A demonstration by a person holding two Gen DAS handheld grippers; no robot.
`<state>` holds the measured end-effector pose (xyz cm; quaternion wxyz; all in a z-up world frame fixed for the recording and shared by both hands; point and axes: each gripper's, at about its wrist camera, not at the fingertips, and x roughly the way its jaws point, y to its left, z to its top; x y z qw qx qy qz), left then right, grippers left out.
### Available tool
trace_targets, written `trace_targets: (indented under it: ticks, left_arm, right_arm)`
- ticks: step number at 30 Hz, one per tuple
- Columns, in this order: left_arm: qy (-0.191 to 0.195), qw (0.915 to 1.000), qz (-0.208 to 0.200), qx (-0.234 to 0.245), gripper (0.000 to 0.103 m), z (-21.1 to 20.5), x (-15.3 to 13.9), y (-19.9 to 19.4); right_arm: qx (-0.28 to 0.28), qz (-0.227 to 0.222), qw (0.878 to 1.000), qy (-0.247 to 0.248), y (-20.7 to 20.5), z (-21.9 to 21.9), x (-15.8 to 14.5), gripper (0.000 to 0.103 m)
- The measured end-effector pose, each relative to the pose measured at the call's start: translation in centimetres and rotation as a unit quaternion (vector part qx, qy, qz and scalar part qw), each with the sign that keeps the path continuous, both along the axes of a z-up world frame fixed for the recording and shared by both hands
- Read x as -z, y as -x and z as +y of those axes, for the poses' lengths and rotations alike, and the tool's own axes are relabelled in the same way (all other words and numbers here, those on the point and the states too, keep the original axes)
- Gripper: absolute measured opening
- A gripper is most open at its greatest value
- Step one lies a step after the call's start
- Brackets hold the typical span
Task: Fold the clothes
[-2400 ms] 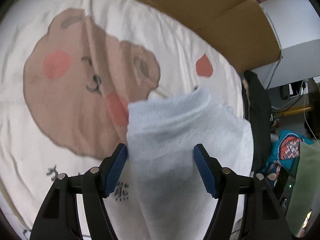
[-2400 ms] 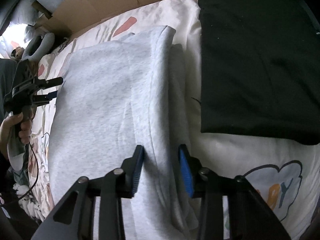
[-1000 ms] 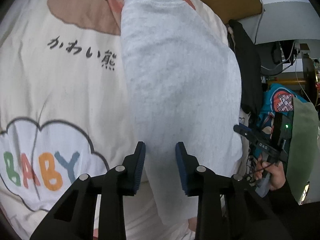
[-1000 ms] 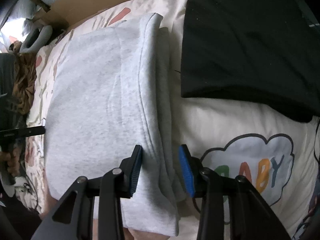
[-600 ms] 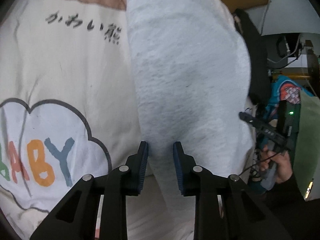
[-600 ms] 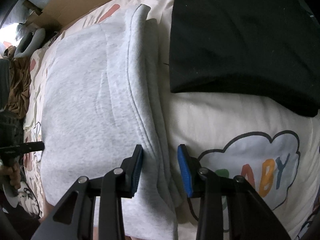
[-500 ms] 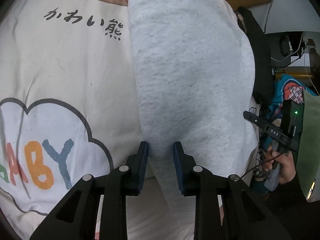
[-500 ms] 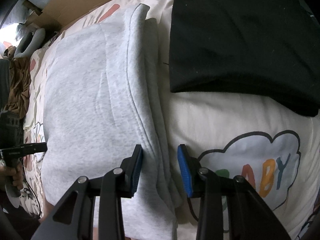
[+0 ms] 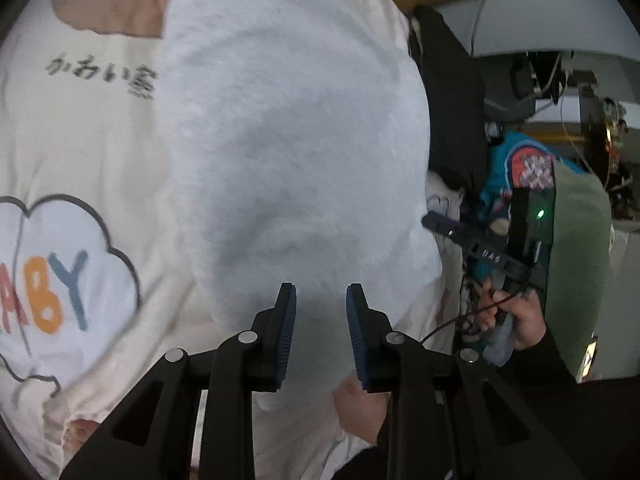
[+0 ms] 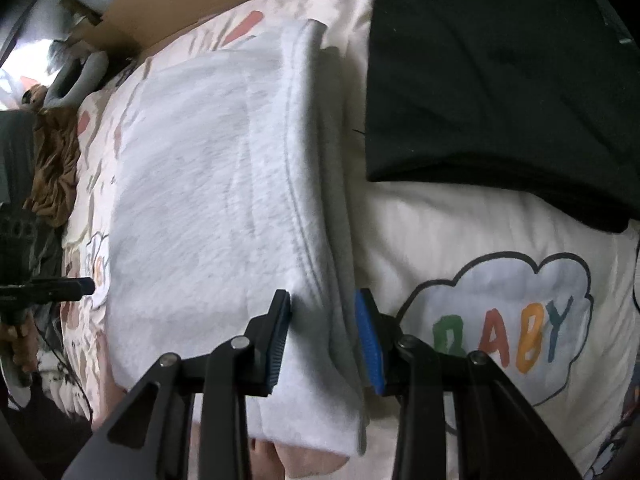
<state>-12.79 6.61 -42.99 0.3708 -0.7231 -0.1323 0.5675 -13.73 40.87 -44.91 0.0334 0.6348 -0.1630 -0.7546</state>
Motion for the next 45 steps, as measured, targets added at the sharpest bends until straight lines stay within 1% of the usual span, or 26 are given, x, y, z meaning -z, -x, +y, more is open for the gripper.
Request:
trace_targets:
  ticks: [4, 8, 10, 11, 14, 21, 24, 27, 30, 34, 36, 41, 43, 44, 45]
  left_arm:
    - [-0.001, 0.9997, -0.013, 0.023, 0.025, 1.3, 0.6, -1.2]
    - [0.011, 0.999, -0.007, 0.042, 0.025, 2.8, 1.0, -1.8]
    - [0.02, 0.9984, -0.001, 0.052, 0.019, 3.7, 1.3, -2.0]
    - [0.024, 0.9982, 0.001, 0.055, 0.019, 4.3, 1.5, -2.1]
    - [0.032, 0.9977, -0.001, 0.059, 0.019, 5.5, 2.4, -2.4]
    - [0.055, 0.9935, 0.034, 0.094, 0.019, 7.9, 3.9, -3.3]
    - [0.061, 0.9909, 0.056, 0.107, 0.019, 8.5, 3.9, -3.7]
    - [0.063, 0.9896, 0.067, 0.111, 0.019, 8.8, 3.8, -4.0]
    - [0.059, 0.992, 0.05, 0.1, 0.019, 8.4, 3.7, -3.7]
    - [0.032, 0.9962, 0.005, 0.081, 0.019, 6.7, 3.1, -2.7]
    - [0.023, 0.9975, -0.014, 0.065, 0.019, 5.4, 2.5, -2.1]
    - [0.032, 0.9985, -0.011, 0.044, 0.02, 3.6, 1.4, -1.6]
    - [0.038, 0.9986, -0.012, 0.033, 0.042, 2.9, 1.6, -1.4]
    - [0.038, 0.9988, -0.013, 0.027, 0.066, 2.4, 1.7, -1.2]
    - [0.035, 0.9991, -0.014, 0.021, 0.073, 1.7, 1.8, -1.1]
  right_arm:
    - [0.014, 0.0, 1.0, 0.005, -1.4, 0.8, -0.5, 0.032]
    - [0.026, -0.009, 1.0, 0.009, -2.1, 1.6, -0.3, 0.032]
    - [0.031, -0.012, 0.999, 0.011, -2.3, 1.9, 0.0, 0.032]
    - [0.032, -0.014, 0.999, 0.012, -2.3, 2.0, 0.1, 0.033]
    - [0.034, -0.017, 0.999, 0.008, -2.3, 2.2, 0.5, 0.04]
    - [0.027, -0.011, 0.999, 0.023, -2.1, 2.0, 0.3, 0.04]
    - [0.025, -0.014, 0.999, 0.036, -1.8, 1.7, 0.8, 0.04]
    - [0.023, -0.021, 0.999, 0.045, -1.6, 1.5, 1.7, 0.041]
    - [0.02, -0.027, 0.999, 0.04, -1.5, 1.5, 2.4, 0.041]
    - [0.021, -0.032, 0.998, 0.043, -1.7, 2.0, 2.6, 0.042]
    - [0.023, -0.036, 0.998, 0.047, -1.9, 2.3, 2.9, 0.046]
    - [0.031, -0.041, 0.997, 0.064, -2.2, 2.9, 3.2, 0.046]
    - [0.031, -0.041, 0.996, 0.07, -2.3, 3.1, 3.3, 0.046]
    - [0.031, -0.041, 0.996, 0.073, -2.4, 3.3, 3.3, 0.046]
    - [0.031, -0.04, 0.996, 0.075, -2.4, 3.3, 3.3, 0.046]
